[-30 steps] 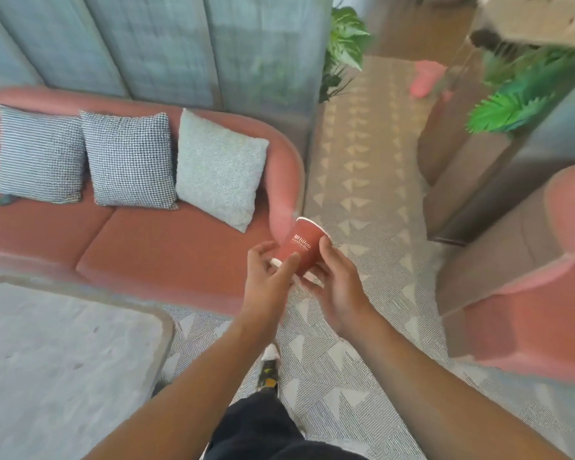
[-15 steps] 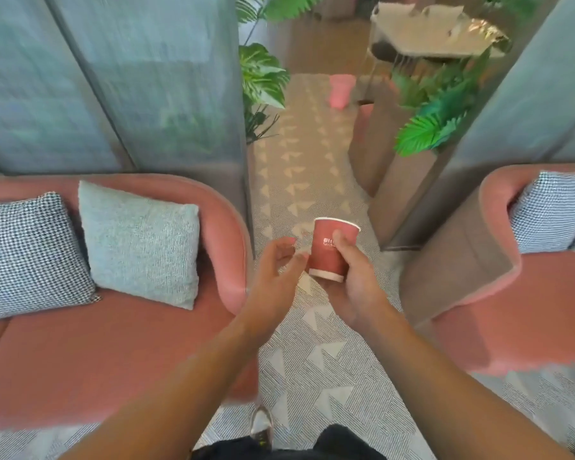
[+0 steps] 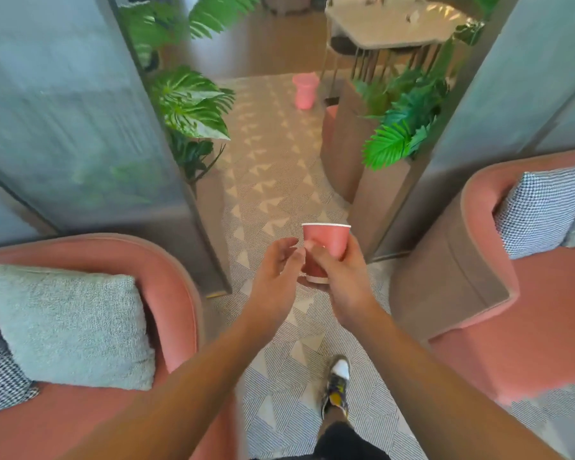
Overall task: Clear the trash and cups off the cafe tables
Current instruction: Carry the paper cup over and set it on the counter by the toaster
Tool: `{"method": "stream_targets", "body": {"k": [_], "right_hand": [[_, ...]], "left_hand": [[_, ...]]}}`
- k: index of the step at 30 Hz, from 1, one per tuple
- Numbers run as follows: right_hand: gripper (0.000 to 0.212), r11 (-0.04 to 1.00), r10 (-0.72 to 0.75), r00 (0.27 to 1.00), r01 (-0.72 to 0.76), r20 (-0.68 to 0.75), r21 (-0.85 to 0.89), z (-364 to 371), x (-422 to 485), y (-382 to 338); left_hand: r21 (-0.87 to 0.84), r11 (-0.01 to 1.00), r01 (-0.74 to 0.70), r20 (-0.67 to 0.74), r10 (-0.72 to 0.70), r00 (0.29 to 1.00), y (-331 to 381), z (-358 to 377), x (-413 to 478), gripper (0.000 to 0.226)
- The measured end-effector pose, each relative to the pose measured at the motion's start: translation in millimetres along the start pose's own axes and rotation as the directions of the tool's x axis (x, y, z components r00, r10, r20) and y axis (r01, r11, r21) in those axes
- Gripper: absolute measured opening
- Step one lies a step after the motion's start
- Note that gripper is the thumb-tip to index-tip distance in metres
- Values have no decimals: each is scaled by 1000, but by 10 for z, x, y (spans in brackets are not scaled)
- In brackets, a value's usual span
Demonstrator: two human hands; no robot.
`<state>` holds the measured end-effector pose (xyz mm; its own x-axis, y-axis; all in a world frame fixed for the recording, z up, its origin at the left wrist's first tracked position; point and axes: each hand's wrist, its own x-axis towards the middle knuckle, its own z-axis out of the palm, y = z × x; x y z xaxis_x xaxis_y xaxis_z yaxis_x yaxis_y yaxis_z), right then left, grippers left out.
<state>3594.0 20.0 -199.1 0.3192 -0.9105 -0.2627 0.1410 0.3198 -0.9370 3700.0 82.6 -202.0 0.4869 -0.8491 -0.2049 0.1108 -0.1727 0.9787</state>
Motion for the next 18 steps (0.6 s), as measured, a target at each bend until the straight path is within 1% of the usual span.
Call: {"method": "stream_targets", "body": {"k": [4,7,9,12,18], "right_hand": [[70,999,-19,1000,18,-9,-45,-214,861,-233],[65,994,-53,999,52,-9,-98,-382,1486,-476],[64,988,-88,996,85,-19,-126,-487,1904,-661],[69,984,-110,993,104,-35,-146,-587,2493,-882],[66,979,-118,993,114,-17,-170,-577,3567,-1075]], "left_hand": [[11,1000,11,-16,-11,1000,141,426,761,37],[-10,1000,1,-31,-2,1000,297,759,1298,18],[-18,1000,-8,-56,7,998,413,977,1644,18],[-51,999,7,-80,-11,997,531,1230,2102,18],[-93,996,15,-118,-26,993,631,1448,3068,16]]}}
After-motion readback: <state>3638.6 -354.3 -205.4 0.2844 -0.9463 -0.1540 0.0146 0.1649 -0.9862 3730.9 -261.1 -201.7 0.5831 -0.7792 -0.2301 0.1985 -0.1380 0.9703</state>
